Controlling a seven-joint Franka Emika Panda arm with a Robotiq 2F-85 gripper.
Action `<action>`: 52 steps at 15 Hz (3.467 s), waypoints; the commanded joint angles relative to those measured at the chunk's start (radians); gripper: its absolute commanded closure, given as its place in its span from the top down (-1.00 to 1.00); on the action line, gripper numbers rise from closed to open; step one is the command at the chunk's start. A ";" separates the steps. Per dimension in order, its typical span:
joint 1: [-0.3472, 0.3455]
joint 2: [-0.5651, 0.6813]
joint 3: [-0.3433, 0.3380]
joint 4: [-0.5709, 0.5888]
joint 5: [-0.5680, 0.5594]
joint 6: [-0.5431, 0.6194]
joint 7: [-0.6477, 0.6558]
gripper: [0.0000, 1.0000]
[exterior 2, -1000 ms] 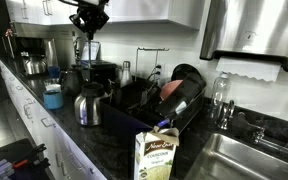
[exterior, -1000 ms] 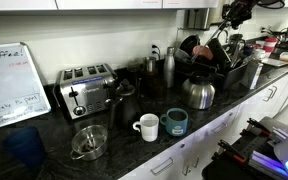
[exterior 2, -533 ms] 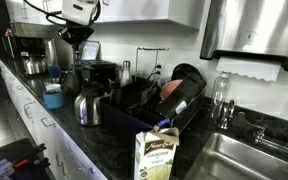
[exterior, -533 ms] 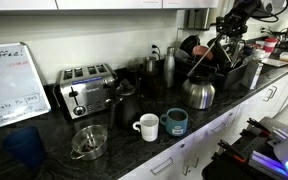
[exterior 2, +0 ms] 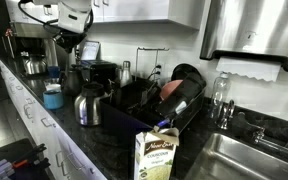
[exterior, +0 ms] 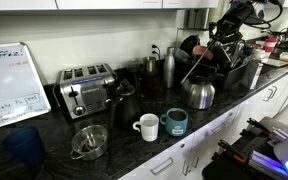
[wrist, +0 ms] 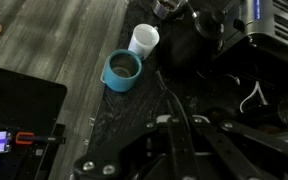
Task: Remove the knife from the dish rack and place it on the counter
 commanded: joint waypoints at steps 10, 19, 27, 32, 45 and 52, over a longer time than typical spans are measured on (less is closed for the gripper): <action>0.159 0.217 0.285 -0.114 0.471 0.784 0.163 -0.99; 0.290 0.366 0.280 -0.126 0.585 0.842 0.234 -0.99; 0.313 0.399 0.279 -0.155 0.706 0.867 0.249 -0.99; 0.324 0.434 0.286 -0.185 0.853 0.919 0.220 -0.99; 0.345 0.492 0.277 -0.188 1.159 0.950 0.050 -0.44; 0.345 0.486 0.270 -0.176 1.129 0.965 0.026 0.53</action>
